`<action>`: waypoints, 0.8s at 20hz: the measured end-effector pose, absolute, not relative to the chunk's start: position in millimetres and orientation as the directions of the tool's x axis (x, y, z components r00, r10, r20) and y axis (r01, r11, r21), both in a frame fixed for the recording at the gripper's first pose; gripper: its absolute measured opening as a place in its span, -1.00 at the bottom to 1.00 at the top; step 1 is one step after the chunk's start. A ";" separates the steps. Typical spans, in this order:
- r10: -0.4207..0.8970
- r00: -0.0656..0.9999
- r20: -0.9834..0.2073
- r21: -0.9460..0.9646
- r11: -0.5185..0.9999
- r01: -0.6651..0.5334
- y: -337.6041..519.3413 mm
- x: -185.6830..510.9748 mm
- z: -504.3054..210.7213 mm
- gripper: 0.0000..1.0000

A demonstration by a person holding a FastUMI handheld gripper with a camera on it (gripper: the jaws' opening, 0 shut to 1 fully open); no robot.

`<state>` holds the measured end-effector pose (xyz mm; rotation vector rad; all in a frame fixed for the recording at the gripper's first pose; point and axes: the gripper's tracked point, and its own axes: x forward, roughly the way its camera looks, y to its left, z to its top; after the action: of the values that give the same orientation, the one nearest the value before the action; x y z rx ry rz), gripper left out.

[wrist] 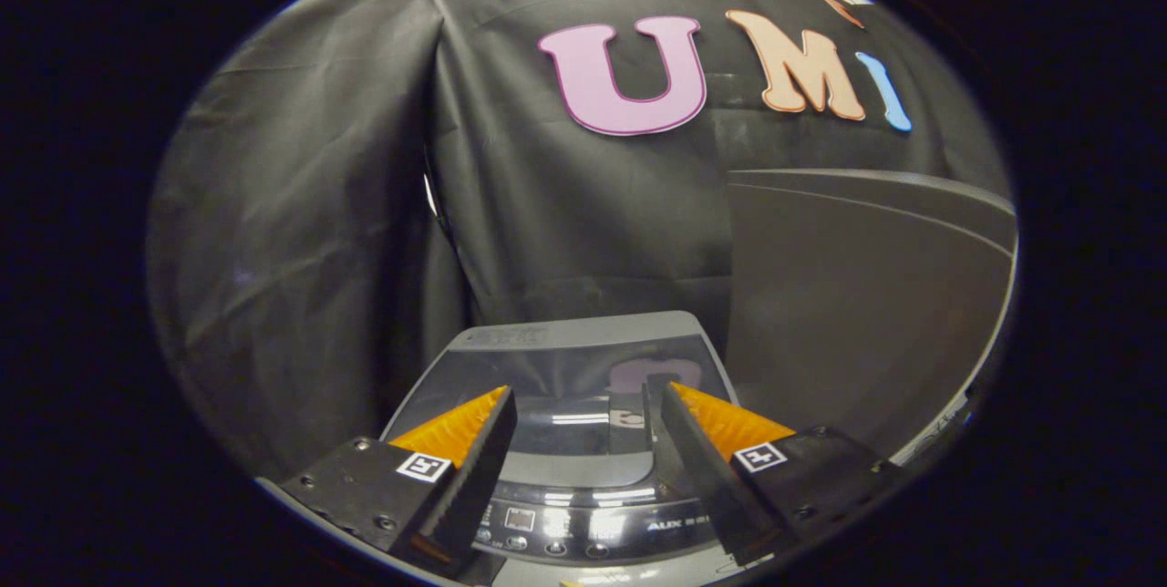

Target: Put the clothes into the washing machine and then close the washing machine lid.

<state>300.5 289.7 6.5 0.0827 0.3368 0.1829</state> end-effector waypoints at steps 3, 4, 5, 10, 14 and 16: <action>0.187 0.939 -0.288 0.098 0.981 -0.166 277.6 274.6 29.9 0.94; 0.199 0.939 -0.281 0.099 0.979 -0.178 276.9 266.6 35.1 0.94; 0.203 0.941 -0.270 0.095 0.978 -0.184 276.3 259.2 40.6 0.94; 0.251 0.948 -0.196 0.114 0.966 -0.232 283.8 228.4 65.6 0.93; 0.280 0.948 -0.151 0.112 0.958 -0.265 291.8 206.7 79.4 0.93; 0.284 0.949 -0.134 0.120 0.956 -0.269 289.5 193.0 84.8 0.93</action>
<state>193.0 289.5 84.8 0.1008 0.1507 0.2819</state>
